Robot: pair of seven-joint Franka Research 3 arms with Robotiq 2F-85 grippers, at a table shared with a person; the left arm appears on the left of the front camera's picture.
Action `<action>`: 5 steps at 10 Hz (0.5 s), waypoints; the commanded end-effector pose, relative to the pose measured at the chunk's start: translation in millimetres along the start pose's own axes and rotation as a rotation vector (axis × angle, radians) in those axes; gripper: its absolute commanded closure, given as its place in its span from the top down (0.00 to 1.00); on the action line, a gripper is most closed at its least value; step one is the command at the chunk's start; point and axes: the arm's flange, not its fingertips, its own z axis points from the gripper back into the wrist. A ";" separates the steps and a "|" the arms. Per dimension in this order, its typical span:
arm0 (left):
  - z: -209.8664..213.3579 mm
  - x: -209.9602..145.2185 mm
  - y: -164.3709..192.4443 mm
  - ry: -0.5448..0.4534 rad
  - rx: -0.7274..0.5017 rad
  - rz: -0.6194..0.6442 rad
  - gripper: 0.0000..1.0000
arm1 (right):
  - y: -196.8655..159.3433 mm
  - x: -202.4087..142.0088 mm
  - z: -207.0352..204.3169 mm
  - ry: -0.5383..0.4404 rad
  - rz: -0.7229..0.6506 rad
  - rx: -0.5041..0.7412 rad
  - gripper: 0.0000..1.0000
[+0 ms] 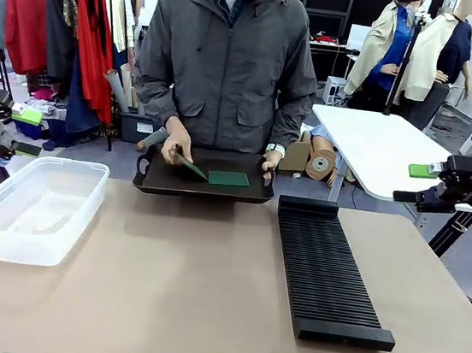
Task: Sort PCBs into racks and boxes based on the side picked up.
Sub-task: Pick up the Blank PCB handed by the Human.
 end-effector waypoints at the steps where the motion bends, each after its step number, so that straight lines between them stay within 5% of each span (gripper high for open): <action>1: 1.9 -0.7 -2.9 0.004 0.001 0.002 1.00 | 2.9 1.2 0.3 -0.005 -0.013 0.009 1.00; 5: 1.9 -0.7 -2.9 0.004 0.001 0.002 1.00 | 2.9 1.2 0.3 -0.005 -0.013 0.009 1.00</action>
